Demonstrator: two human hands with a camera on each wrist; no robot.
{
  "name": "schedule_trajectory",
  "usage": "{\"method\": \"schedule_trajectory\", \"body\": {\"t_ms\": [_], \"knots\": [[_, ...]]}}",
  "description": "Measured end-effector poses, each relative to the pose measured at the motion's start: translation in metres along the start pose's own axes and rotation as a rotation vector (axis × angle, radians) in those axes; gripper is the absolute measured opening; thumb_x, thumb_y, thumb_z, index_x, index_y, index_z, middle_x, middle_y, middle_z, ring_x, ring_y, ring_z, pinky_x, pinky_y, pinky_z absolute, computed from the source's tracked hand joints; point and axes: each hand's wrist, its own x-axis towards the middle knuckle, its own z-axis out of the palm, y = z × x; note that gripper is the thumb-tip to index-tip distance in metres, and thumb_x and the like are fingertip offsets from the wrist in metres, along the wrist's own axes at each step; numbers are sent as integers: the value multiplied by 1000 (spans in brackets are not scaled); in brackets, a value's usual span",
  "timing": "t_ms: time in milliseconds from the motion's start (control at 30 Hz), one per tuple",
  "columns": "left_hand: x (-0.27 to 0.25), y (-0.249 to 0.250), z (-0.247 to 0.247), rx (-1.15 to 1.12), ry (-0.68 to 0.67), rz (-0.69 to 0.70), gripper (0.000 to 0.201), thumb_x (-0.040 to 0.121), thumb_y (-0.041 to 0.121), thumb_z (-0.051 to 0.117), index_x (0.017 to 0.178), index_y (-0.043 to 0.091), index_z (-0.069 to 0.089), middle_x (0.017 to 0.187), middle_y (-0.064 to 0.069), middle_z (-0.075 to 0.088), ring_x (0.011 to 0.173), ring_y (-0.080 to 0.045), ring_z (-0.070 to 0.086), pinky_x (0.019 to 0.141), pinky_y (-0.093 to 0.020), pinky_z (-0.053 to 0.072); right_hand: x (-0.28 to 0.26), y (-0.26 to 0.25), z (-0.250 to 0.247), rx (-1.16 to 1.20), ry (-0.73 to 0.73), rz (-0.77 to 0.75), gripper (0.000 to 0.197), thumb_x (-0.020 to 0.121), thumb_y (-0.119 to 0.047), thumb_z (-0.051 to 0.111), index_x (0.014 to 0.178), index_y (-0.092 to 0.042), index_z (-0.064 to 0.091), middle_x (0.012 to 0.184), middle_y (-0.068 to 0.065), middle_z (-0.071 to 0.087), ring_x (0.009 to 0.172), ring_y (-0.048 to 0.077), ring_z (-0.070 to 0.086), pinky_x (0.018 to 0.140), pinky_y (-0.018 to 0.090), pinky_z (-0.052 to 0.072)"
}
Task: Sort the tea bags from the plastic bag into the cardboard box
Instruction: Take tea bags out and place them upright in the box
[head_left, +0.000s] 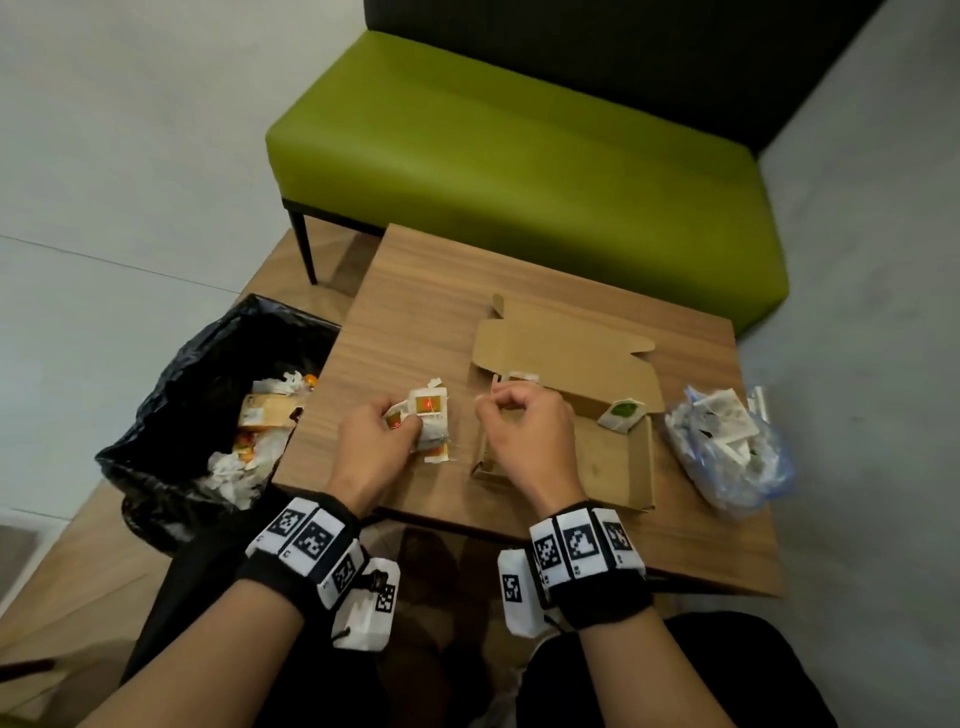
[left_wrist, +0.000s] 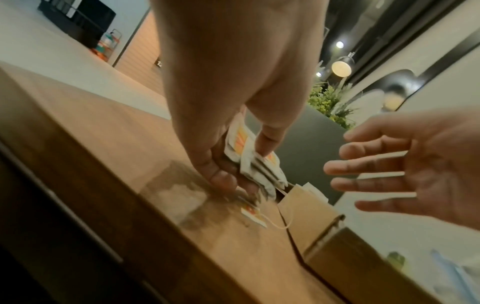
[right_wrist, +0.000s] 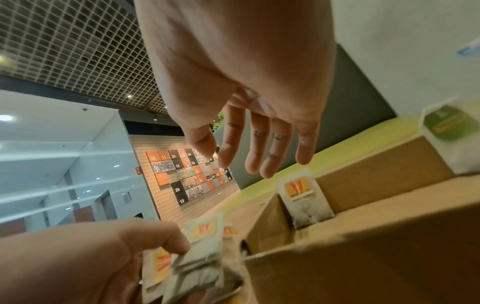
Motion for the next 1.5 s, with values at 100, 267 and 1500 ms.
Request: {"method": "schedule_trajectory", "body": {"t_ms": [100,267,1500], "knots": [[1,0,3,178,-17,77,32,90,14,66,122,12,65,111,-3,71,90,-9,61,81,-23,48,-2,5,-9,-91,34,-38,17,87,-32,66,80,-20,75,93,-9,70,91,7,63,87,33,53],[-2,3,4,510,-2,207,37,86,35,65,122,24,63,103,1,72,92,-17,66,81,-38,56,-19,13,-25,-560,-210,-115,31,89,-46,62,118,-36,63,117,-13,56,113,9,46,104,37,36],[-20,69,9,-183,-392,352,10,84,16,73,94,14,72,90,-11,75,84,-32,69,81,-52,54,-8,22,-38,268,-66,-157,15,87,-29,72,97,-19,75,79,0,72,71,19,63,67,45,55]]}}
